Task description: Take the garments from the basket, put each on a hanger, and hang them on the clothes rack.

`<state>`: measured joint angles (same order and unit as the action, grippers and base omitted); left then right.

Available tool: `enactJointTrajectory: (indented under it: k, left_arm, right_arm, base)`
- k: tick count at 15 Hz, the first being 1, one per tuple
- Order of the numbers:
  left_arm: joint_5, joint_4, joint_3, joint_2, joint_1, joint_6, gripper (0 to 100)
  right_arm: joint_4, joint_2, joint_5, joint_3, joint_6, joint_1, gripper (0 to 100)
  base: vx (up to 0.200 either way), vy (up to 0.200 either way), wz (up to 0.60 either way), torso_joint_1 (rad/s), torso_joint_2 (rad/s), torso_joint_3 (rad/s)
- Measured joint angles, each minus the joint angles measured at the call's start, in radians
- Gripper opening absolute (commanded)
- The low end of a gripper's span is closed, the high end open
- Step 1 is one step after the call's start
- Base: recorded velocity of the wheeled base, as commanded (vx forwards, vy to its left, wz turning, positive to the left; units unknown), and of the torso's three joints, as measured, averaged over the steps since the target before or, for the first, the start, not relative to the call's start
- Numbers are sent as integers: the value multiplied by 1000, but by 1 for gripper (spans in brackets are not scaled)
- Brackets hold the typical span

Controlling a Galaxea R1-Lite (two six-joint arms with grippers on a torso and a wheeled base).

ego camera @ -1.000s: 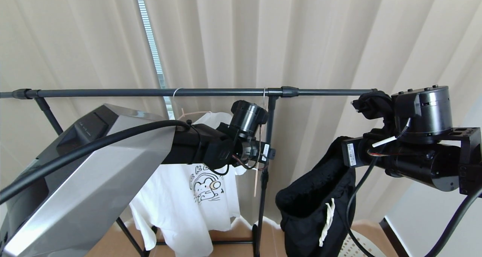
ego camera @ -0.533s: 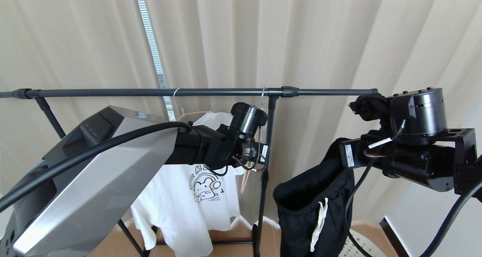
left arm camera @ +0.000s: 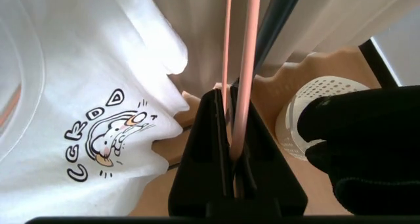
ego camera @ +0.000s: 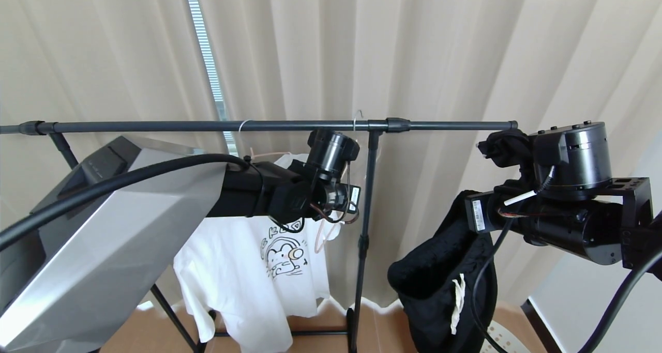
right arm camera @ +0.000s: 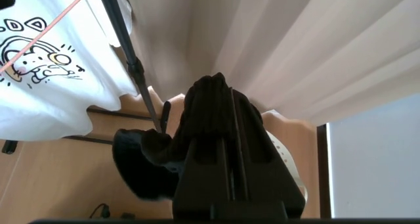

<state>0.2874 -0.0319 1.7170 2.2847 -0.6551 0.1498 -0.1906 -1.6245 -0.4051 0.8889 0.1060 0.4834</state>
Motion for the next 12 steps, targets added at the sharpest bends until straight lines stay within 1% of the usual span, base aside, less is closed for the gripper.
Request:
enactJointTrajectory:
  k: [3,7,12]
  left_arm:
    - [8,0,-16,-35,4,1,0]
    - [10,5,-106,-109,2,0,0]
    - [8,6,-173,-186,3,1,0]
  right_arm:
    - [0,4,-2,0,0,1,0]
    - [0,7,-3,-1,0,1,0]
    - [0,9,-4,-4,0,3,0]
  base:
    - [0,0,0,0,0,0]
    - [0,0,0,0,0,0]
    - [0,0,0,0,0,0]
